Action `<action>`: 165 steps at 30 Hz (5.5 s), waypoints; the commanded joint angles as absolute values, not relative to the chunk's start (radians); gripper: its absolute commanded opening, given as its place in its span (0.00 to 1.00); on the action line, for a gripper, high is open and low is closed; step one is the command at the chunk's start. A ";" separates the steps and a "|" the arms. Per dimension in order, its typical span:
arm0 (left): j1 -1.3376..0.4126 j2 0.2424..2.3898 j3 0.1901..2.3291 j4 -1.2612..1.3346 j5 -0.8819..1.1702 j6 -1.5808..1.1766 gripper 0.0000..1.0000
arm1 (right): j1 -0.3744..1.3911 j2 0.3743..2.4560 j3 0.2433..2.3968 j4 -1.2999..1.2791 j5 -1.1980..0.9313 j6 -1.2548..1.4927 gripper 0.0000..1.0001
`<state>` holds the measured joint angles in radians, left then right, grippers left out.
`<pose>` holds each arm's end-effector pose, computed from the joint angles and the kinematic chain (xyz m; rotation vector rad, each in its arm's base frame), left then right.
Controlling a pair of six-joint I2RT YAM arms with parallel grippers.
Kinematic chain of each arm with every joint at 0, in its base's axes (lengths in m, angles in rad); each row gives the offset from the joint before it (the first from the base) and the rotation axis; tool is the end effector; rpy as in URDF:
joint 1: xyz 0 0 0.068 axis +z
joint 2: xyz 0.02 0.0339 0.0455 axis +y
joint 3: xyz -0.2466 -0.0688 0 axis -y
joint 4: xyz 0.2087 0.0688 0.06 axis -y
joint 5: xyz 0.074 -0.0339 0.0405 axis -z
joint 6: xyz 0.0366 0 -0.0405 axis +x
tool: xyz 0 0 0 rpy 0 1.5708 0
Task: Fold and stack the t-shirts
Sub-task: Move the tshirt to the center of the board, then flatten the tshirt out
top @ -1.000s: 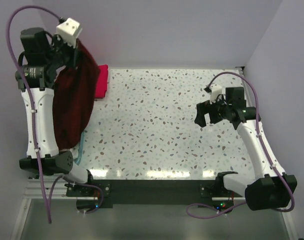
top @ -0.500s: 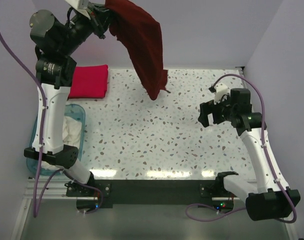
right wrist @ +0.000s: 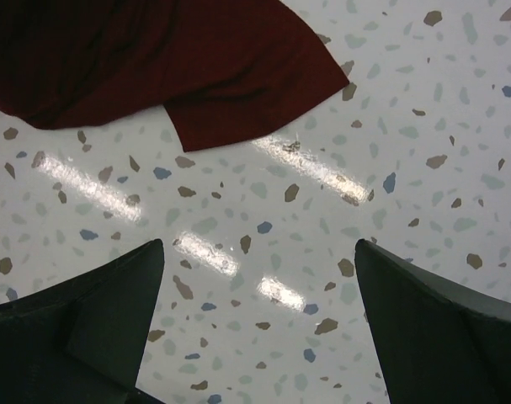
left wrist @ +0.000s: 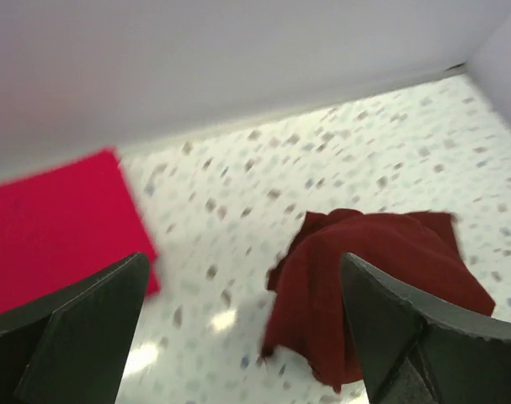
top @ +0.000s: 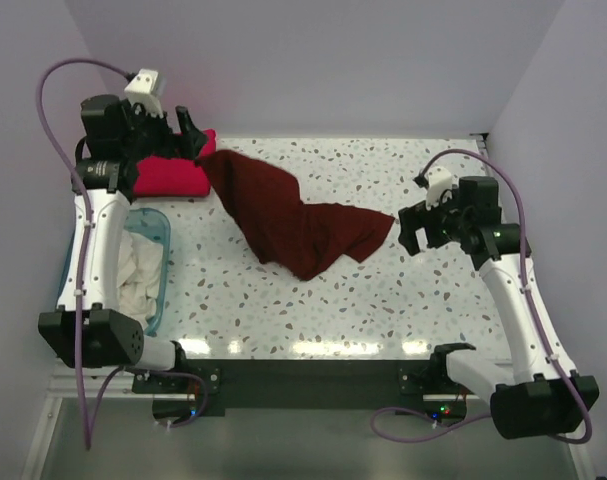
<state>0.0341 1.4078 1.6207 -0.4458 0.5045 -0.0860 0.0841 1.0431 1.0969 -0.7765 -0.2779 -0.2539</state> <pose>0.2749 -0.0083 0.4351 0.2530 1.7829 -0.4908 0.1814 0.0254 0.3255 -0.5221 2.2095 0.2290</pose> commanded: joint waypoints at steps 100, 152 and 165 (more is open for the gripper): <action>-0.021 1.830 1.267 -0.822 0.150 0.368 0.00 | 0.003 1.773 1.298 -0.994 -0.003 -0.931 0.00; -0.048 1.954 1.457 -0.879 0.236 0.368 0.14 | 0.118 2.060 1.546 -0.787 0.048 -0.776 0.00; -0.043 1.953 1.574 -0.848 0.314 0.333 0.60 | -0.044 2.187 1.913 -0.897 -0.158 -0.571 0.54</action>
